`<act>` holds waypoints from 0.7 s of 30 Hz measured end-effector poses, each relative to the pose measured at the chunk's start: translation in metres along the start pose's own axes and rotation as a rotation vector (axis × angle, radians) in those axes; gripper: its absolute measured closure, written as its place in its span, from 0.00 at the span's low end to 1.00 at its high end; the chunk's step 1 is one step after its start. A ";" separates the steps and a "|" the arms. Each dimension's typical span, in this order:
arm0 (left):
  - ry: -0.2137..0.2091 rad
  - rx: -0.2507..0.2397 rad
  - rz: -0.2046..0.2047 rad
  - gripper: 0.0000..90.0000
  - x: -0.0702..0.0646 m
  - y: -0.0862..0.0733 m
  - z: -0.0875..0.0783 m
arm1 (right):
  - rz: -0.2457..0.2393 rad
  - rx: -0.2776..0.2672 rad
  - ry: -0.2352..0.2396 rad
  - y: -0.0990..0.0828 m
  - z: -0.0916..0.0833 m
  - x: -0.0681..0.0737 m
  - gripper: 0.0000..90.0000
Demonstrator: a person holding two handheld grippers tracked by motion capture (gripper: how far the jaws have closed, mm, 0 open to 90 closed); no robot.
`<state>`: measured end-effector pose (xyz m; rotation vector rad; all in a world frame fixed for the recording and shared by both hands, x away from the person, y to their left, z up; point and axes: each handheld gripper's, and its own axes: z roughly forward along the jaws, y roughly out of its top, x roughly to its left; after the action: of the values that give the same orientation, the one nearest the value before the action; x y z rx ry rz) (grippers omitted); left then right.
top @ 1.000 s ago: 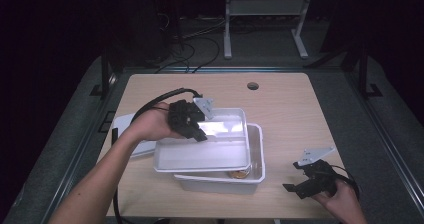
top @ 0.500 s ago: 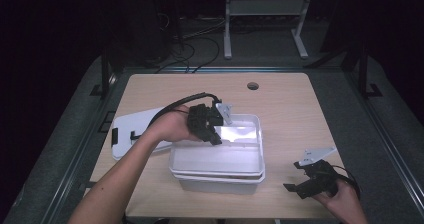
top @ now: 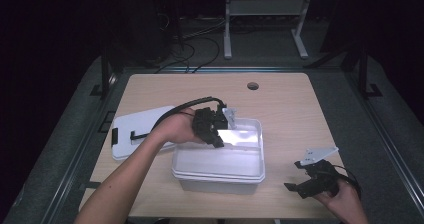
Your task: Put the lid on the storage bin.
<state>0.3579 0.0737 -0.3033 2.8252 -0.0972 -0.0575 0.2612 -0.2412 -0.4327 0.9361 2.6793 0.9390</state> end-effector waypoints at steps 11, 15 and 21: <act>-0.008 0.024 0.011 0.99 0.001 0.002 0.007 | -0.004 0.004 0.001 0.000 0.001 0.000 0.18; -0.013 0.033 0.010 0.99 0.002 0.002 0.009 | -0.004 0.006 0.002 0.000 0.001 0.000 0.18; -0.008 -0.007 -0.001 0.90 -0.001 -0.001 0.003 | -0.001 0.013 -0.003 0.000 0.001 -0.001 0.18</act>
<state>0.3570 0.0739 -0.3062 2.8181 -0.0977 -0.0689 0.2623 -0.2418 -0.4335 0.9384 2.6862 0.9207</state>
